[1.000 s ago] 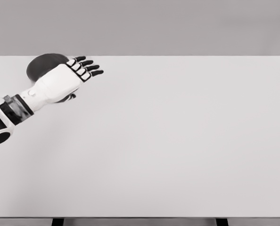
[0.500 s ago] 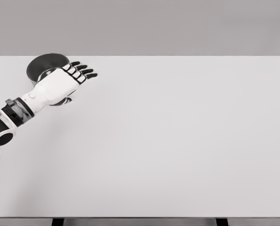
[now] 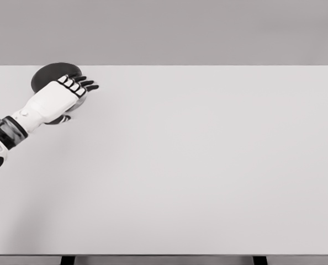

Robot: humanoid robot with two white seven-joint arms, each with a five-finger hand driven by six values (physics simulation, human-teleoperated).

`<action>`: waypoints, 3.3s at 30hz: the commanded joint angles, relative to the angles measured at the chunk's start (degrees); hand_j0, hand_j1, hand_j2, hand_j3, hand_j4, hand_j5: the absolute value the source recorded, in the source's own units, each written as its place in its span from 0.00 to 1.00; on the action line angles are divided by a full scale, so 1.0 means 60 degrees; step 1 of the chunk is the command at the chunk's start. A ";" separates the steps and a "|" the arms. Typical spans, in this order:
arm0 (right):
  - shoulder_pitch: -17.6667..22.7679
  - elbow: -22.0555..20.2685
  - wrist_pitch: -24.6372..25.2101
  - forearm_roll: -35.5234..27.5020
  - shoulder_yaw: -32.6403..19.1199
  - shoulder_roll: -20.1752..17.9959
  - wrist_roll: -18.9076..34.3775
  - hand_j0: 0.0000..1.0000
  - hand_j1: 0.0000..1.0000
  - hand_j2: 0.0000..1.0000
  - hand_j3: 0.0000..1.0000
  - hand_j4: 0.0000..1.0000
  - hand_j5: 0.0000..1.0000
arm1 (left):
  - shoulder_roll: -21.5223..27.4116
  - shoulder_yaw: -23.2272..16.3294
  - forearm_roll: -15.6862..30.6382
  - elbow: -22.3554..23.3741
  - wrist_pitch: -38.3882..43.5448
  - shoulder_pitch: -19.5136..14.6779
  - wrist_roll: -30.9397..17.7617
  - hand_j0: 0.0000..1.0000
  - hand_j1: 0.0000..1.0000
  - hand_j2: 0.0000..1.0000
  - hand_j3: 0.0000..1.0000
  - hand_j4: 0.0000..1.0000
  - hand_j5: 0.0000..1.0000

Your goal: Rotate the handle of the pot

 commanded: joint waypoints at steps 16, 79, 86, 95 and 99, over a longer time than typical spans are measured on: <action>0.0000 0.0000 -0.0001 -0.0005 -0.0002 0.0000 0.0001 1.00 1.00 1.00 1.00 1.00 1.00 | 0.0585 0.0620 0.0092 0.0032 0.0006 0.0293 0.0031 1.00 1.00 1.00 1.00 1.00 1.00; 0.0000 0.0000 -0.0001 -0.0005 -0.0002 0.0000 0.0001 1.00 1.00 1.00 1.00 1.00 1.00 | 0.1040 0.1499 -0.0977 0.2991 0.0006 -0.1142 0.0045 1.00 1.00 1.00 1.00 1.00 1.00; 0.0000 0.0000 -0.0001 -0.0005 -0.0002 0.0000 0.0001 1.00 1.00 1.00 1.00 1.00 1.00 | 0.1040 0.1455 -0.1079 0.3284 0.0006 -0.1303 0.0045 1.00 1.00 1.00 1.00 1.00 1.00; 0.0000 0.0000 -0.0001 -0.0005 -0.0002 0.0000 0.0001 1.00 1.00 1.00 1.00 1.00 1.00 | 0.0937 0.1426 -0.1285 0.3650 0.0006 -0.1596 0.0045 1.00 1.00 1.00 1.00 1.00 1.00; 0.0000 0.0000 -0.0001 -0.0005 -0.0002 0.0000 0.0001 1.00 1.00 1.00 1.00 1.00 1.00 | 0.0879 0.1411 -0.1299 0.3797 0.0006 -0.1684 0.0045 1.00 1.00 1.00 1.00 1.00 1.00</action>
